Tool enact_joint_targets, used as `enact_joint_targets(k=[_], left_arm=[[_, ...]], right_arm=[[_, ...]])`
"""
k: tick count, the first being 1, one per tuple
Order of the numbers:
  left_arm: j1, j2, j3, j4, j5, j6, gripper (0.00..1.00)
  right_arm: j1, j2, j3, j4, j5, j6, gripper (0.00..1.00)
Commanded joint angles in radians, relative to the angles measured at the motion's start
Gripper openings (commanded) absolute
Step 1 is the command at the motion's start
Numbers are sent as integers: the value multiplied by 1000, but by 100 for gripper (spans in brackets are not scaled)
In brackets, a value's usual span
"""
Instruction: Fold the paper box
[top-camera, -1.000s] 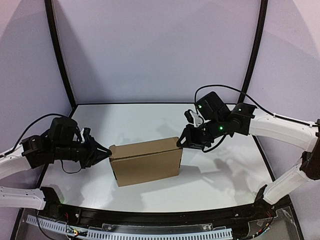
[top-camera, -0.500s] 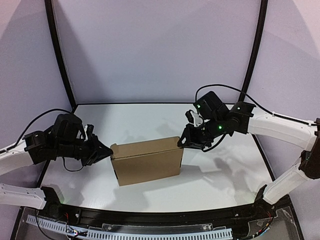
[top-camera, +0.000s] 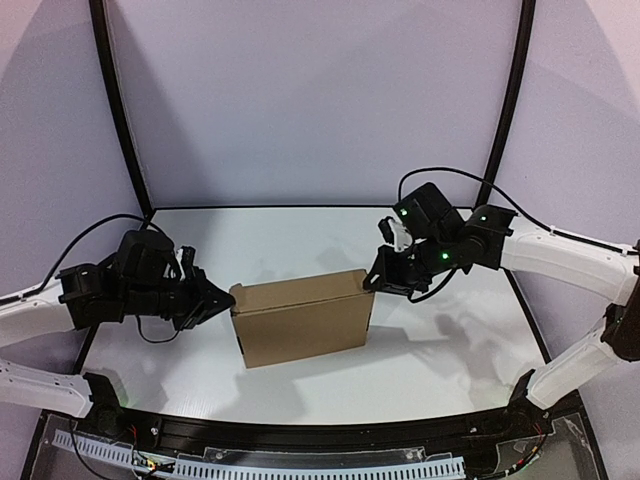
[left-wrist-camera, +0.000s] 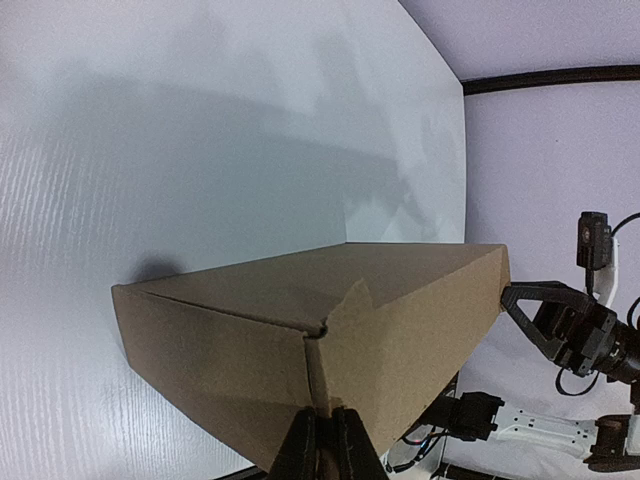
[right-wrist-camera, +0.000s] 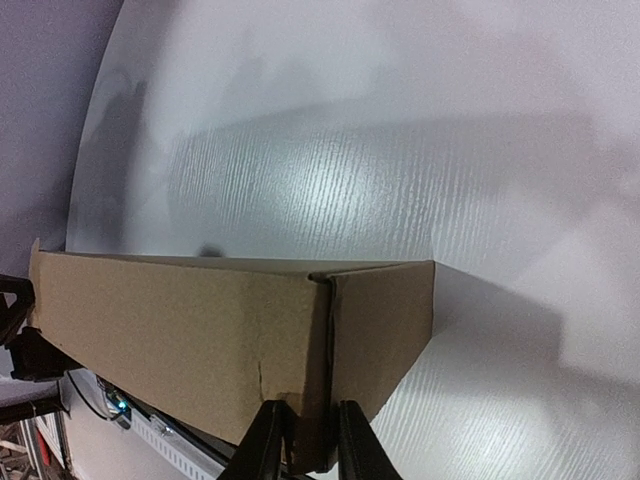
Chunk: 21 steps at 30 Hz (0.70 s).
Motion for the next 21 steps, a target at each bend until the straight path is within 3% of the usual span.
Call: enact_joint_targets(k=[1,6,15,18,21], left_arm=[[-52,340,-238,-559,140,32,1],[-56,399,-251,-378,183,-1,1],[-56,385,-264,-277,164,-25,1],[-57,368,-222,-331,131,0,1],[-56,349,-64,-453,4,70,1]], right_arm=[[-9,77,-105,-183,-21,-29,9],[-48,36,-192,-53,-155,-36,0],[-108,2,-371,217,-400,-14,0],[-113,-20,-323,121,-320,-84,0],[-113,-61,-180,-37,-178,-227,14]])
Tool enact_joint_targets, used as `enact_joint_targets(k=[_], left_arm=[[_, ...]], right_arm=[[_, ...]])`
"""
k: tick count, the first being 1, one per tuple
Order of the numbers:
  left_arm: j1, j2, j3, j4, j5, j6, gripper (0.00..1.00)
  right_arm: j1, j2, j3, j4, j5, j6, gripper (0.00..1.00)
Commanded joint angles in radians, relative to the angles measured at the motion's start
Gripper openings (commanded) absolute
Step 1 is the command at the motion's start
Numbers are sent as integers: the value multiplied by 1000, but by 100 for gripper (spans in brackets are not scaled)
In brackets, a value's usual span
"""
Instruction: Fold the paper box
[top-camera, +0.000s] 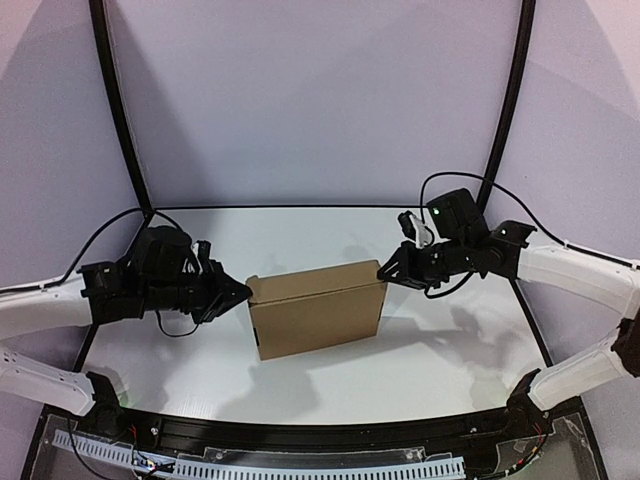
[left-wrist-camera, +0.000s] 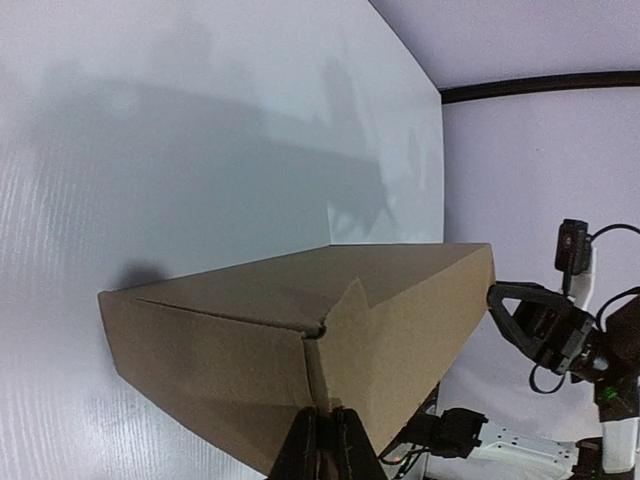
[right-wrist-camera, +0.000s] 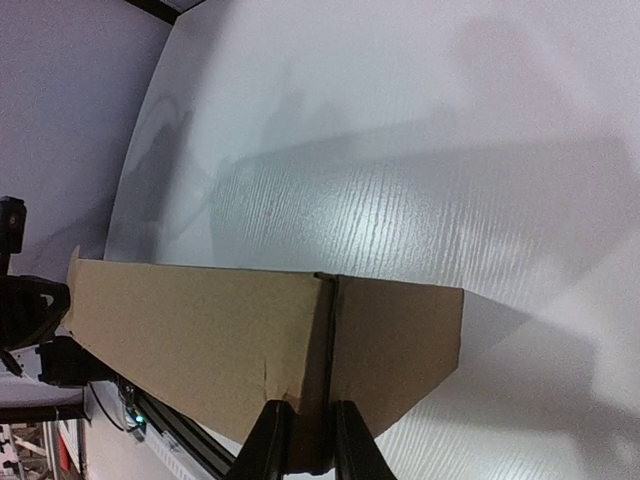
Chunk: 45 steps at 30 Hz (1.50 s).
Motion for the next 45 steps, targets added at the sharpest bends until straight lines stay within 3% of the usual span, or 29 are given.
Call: enact_joint_targets(k=[1,4,9,15,18,19,21,23,31,39,45], left_arm=[[-50,234,3,-713,-25,110,1],[-50,260,102,-752,-77,171,1],[-50,331,213,-775,-127,248,1],[-50,355,218,-784,-140,275,1],[-50,341,220,-791,-154,281,1],[-50,339,221,-792,-155,282,1],[-50,339,229,-793,-156,291,1],[-50,348,247,-799,-158,304,1],[-49,350,253,-816,-160,321,1],[-50,350,265,-800,-160,309,1],[-50,337,249,-792,-151,285,1]], right_arm=[[52,65,78,-328,-9,-191,22],[52,88,180,-352,-1,-279,26],[51,160,347,-412,40,-414,43],[51,201,506,-483,122,-562,76],[51,193,535,-469,87,-681,96],[52,188,533,-449,46,-740,98],[52,187,536,-429,-101,-896,98],[52,223,578,-490,-281,-1151,98],[54,331,626,-559,-264,-1611,98],[75,517,825,-751,-262,-1692,98],[123,543,813,-777,-307,-1656,98]])
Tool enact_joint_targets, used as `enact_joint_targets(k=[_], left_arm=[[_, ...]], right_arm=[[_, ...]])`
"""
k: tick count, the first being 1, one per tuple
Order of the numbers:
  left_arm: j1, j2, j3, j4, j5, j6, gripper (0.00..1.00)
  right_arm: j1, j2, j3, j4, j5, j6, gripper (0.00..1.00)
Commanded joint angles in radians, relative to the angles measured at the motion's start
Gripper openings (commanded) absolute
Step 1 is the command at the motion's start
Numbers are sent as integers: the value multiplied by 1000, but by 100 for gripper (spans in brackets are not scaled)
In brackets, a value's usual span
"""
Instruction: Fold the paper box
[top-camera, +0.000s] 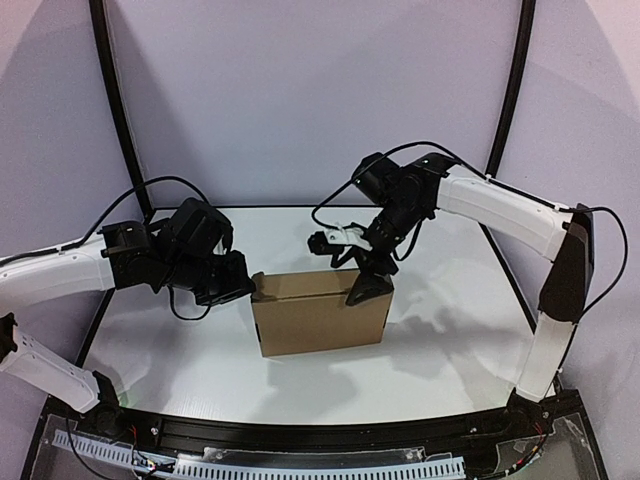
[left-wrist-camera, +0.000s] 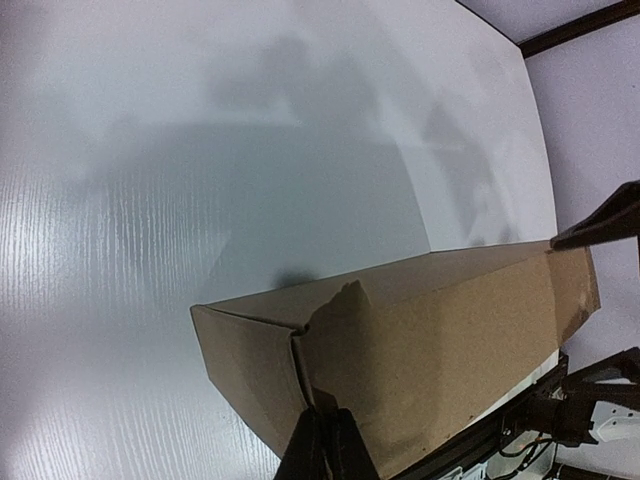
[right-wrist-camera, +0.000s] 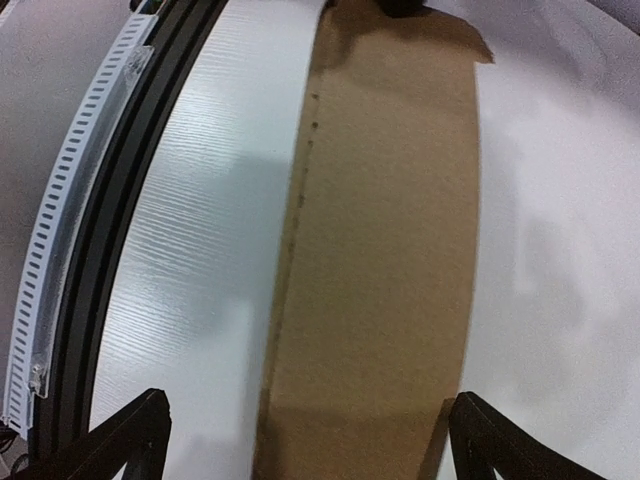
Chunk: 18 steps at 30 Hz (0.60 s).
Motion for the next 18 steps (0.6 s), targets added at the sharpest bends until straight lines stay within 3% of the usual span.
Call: enact_joint_targets(k=[1,10,18], left_arm=[[-1,104,-126,-371,6,16,1],[-1,95,-135,-362,16,13,1],[-1,84,-148,-356,14,10,1]], right_arm=[[57,5,9,-44,-37,15,98],[82,19,-57,153,200,113,98],[82,26,-58,186,190,104,98]])
